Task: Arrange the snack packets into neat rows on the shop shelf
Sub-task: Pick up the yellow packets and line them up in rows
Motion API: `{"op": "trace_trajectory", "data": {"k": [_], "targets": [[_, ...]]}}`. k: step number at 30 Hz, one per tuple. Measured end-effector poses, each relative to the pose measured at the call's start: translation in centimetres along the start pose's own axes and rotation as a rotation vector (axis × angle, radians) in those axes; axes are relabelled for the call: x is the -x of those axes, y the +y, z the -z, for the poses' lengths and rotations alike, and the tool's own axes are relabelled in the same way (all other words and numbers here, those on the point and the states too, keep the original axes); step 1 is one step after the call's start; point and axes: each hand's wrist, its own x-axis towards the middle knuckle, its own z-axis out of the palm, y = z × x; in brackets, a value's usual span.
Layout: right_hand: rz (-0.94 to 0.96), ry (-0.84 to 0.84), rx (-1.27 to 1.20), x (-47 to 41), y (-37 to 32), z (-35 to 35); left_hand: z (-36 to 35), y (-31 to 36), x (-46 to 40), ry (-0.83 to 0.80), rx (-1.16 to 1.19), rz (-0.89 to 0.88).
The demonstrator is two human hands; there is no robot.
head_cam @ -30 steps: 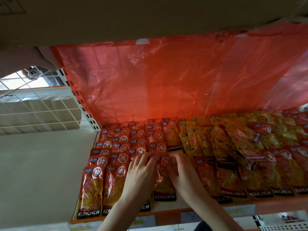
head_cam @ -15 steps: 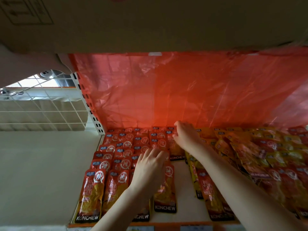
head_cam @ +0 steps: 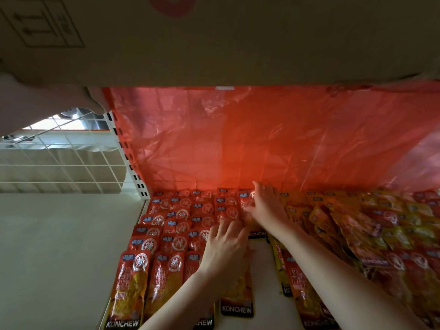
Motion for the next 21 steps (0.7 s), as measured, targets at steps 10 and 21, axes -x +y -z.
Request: {"op": "trace_trajectory", "data": {"k": [10, 21], "targets": [[0.026, 0.529, -0.585, 1.8, -0.8, 3.4, 0.4, -1.0, 2.9, 0.065, -0.014, -0.027], [0.003, 0.504, -1.032, 11.5, -2.1, 6.7, 1.5, -2.0, 5.9, 0.108, 0.104, 0.129]]}}
